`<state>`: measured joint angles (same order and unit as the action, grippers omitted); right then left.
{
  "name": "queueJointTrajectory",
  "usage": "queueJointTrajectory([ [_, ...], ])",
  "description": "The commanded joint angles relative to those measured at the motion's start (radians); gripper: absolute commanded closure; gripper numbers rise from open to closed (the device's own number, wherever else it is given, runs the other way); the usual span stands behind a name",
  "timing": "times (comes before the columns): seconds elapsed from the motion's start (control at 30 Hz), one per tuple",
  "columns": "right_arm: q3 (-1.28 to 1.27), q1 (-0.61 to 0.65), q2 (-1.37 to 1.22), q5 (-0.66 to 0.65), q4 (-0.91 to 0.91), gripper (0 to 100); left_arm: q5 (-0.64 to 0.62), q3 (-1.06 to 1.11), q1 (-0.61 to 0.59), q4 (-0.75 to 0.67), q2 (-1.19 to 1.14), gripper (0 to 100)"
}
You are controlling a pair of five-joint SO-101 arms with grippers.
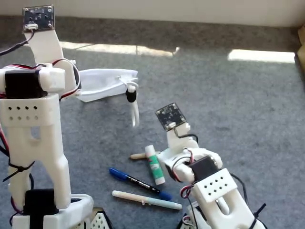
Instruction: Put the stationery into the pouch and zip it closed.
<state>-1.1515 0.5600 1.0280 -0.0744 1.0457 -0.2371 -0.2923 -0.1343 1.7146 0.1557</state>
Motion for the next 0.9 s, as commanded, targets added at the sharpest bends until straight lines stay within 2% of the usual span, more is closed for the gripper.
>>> queueJointTrajectory([
  [0.0,0.061,0.059,0.019,0.035,-0.025,85.7,0.008,0.031,-0.018,-0.011,-0.005,99],
  [0.33,0.077,0.189,-0.008,0.058,-0.088,85.7,0.006,0.031,-0.045,-0.012,-0.005,99],
  [0.47,0.182,0.197,-0.166,0.06,-0.081,85.7,0.006,0.03,-0.074,-0.018,-0.005,99],
  [0.67,0.306,0.278,-0.366,0.06,-0.084,85.7,0.008,0.031,-0.077,-0.02,-0.005,99],
  [0.87,0.367,0.278,-0.542,0.06,-0.085,85.7,0.008,0.031,-0.077,-0.02,-0.005,99],
])
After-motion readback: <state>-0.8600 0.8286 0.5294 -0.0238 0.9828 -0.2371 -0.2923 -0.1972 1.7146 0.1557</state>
